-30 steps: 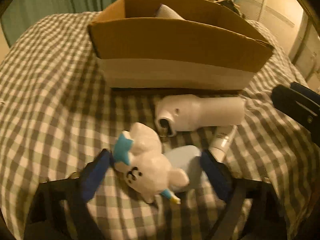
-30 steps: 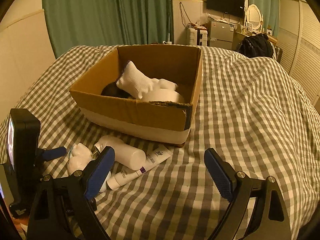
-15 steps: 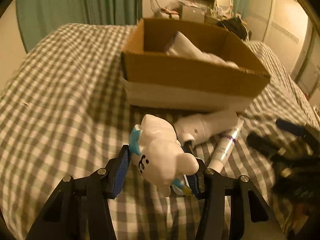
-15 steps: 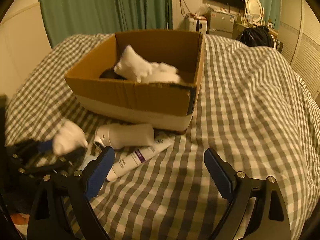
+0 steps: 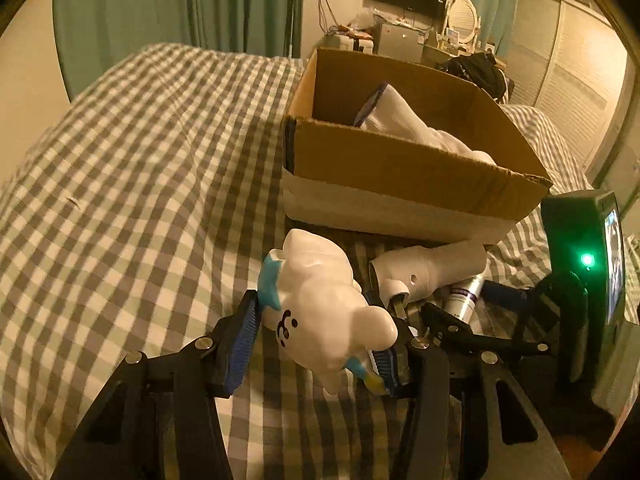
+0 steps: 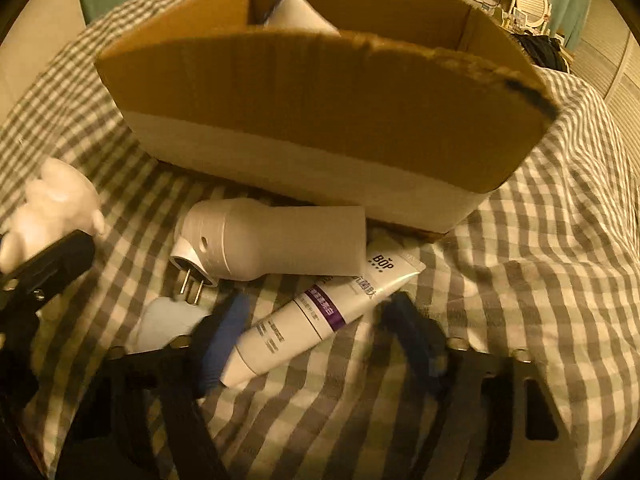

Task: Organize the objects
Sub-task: 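Grasp the white figurine with the left tool while the right tool grasps the toothpaste tube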

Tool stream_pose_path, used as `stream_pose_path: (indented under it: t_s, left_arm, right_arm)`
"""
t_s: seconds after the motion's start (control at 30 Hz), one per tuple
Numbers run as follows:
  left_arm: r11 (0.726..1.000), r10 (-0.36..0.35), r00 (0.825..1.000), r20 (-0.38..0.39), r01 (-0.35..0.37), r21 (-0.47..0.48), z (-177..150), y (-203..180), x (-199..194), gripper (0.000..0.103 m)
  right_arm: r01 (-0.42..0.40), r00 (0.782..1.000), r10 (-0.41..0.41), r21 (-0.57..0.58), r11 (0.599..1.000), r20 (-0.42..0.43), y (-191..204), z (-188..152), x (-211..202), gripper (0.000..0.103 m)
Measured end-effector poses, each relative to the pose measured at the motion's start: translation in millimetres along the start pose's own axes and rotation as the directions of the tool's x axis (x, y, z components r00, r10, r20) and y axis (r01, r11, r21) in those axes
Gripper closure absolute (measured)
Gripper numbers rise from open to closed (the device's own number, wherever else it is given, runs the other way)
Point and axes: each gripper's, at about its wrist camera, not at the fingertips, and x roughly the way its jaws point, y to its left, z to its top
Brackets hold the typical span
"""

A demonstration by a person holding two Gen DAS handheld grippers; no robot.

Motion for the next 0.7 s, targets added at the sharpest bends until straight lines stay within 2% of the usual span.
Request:
stream_pose_path:
  t_s: [0.1, 0.17, 0.3, 0.53, 0.7]
  left_arm:
    - [1.000, -0.012, 1.000, -0.021, 0.012, -0.016, -1.7, 3.3, 3.7, 0.050]
    - [1.000, -0.018, 1.000, -0.023, 0.017, -0.018, -2.5, 3.5, 3.6, 0.050]
    - [1.000, -0.021, 1.000, -0.023, 0.021, 0.000, -6.0, -1.5, 2.4, 0.050]
    - [1.000, -0.023, 1.000, -0.017, 0.023, 0.005, -7.3, -4.0, -1.3, 0.050]
    - [1.000, -0.025, 1.000, -0.014, 0.026, 0.006, -12.8, -8.1, -10.2, 0.050]
  right_arm:
    - [-0.002, 1.000, 0.003, -0.021, 1.000, 0.012, 2.2, -1.9, -1.9, 0.055]
    - [0.006, 1.000, -0.005, -0.013, 1.000, 0.022, 0.0, -3.9, -5.1, 0.060]
    - [-0.040, 0.999, 0.039, 0.027, 0.999, 0.028, -10.2, -9.5, -14.9, 0.070]
    - [-0.102, 0.994, 0.100, 0.052, 0.993, 0.054, -20.7, -20.1, -39.5, 0.077]
    - [-0.086, 0.994, 0.085, 0.022, 0.996, 0.072, -19.2, -30.8, -53.5, 0.079]
